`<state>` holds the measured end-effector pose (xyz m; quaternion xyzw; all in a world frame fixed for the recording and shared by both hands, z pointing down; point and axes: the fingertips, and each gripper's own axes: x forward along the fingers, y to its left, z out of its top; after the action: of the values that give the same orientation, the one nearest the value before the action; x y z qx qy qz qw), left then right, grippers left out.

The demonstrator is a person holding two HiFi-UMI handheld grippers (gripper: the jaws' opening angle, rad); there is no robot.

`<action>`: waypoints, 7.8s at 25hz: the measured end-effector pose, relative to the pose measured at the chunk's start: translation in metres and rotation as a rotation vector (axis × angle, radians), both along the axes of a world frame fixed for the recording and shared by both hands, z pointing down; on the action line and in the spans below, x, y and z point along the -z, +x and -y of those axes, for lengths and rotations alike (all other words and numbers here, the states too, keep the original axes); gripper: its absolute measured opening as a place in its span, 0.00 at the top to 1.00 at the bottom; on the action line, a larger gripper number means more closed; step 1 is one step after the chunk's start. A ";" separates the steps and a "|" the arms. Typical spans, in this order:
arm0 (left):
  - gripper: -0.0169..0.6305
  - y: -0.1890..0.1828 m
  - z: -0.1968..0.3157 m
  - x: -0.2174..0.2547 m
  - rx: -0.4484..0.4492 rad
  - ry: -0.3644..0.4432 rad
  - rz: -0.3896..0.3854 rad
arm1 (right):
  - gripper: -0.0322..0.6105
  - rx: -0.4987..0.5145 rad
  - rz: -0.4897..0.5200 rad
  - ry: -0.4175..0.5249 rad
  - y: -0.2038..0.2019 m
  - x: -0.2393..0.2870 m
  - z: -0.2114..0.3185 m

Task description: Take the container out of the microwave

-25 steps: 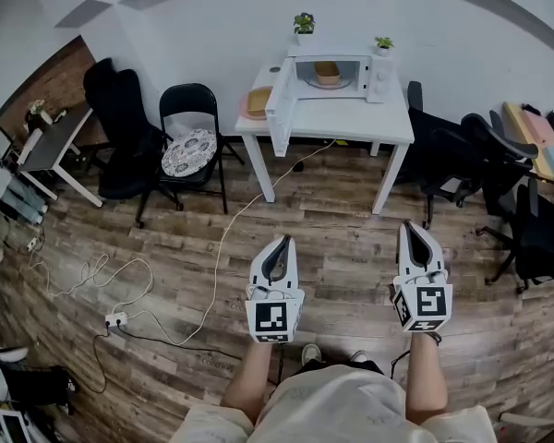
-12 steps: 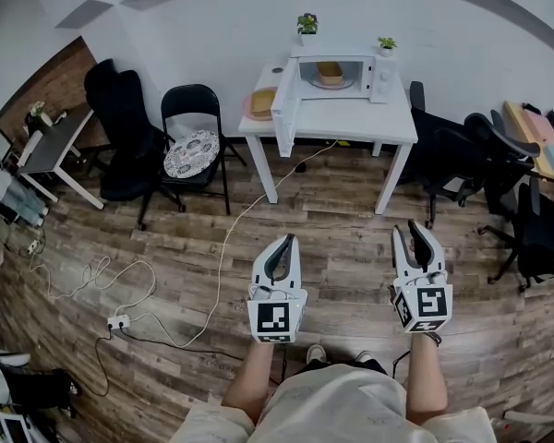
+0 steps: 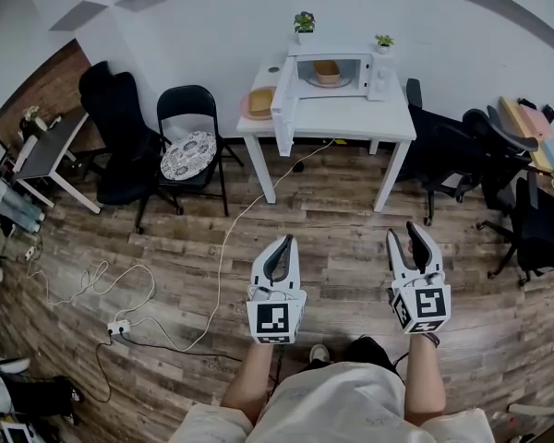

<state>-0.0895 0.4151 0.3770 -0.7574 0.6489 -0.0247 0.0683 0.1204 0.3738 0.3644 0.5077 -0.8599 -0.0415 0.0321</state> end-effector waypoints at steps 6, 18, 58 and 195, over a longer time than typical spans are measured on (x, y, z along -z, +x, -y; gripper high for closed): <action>0.96 -0.003 0.009 -0.005 0.003 -0.001 -0.004 | 0.68 -0.007 0.010 0.001 -0.001 -0.003 0.010; 0.96 -0.003 0.070 -0.011 0.027 -0.008 0.009 | 0.68 0.017 0.022 -0.015 0.001 -0.012 0.076; 0.96 0.083 0.356 -0.028 0.154 -0.121 0.000 | 0.68 0.110 0.069 -0.125 0.091 -0.041 0.381; 0.96 -0.073 0.740 -0.100 0.174 -0.248 -0.050 | 0.70 0.421 -0.856 -0.107 -0.215 -0.177 0.812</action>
<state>-0.1627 -0.3247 0.4773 -0.7011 0.7057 -0.0917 -0.0443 -0.0945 -0.4381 0.5409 0.2576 -0.8544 -0.2082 0.4003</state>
